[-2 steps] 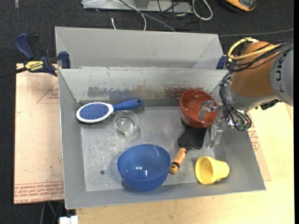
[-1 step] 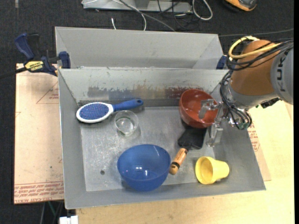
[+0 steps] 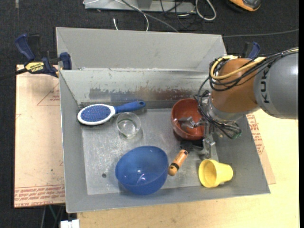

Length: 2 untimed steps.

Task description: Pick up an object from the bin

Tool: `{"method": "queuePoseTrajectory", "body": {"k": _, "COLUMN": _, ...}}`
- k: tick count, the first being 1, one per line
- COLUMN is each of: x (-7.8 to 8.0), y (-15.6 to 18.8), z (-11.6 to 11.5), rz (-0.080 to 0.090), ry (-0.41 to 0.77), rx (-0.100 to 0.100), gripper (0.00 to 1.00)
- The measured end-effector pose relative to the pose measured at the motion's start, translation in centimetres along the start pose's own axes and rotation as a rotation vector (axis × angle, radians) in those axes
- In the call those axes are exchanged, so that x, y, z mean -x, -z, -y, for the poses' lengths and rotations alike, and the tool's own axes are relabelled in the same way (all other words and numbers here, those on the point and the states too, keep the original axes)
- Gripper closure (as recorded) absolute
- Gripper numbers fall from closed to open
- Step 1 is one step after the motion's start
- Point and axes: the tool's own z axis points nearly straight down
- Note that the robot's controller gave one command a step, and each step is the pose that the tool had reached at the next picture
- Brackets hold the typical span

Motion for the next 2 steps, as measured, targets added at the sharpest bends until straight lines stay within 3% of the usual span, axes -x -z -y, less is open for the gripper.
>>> {"method": "queuePoseTrajectory", "body": {"k": 1, "x": -0.6, "y": 6.5, "z": -0.1, "rz": 0.004, "ry": -0.088, "rx": -0.006, "gripper": 0.0}}
{"method": "queuePoseTrajectory", "body": {"k": 2, "x": 1.6, "y": 3.0, "z": -2.1, "rz": 0.0, "ry": 0.329, "rx": 0.003, "gripper": 0.0}}
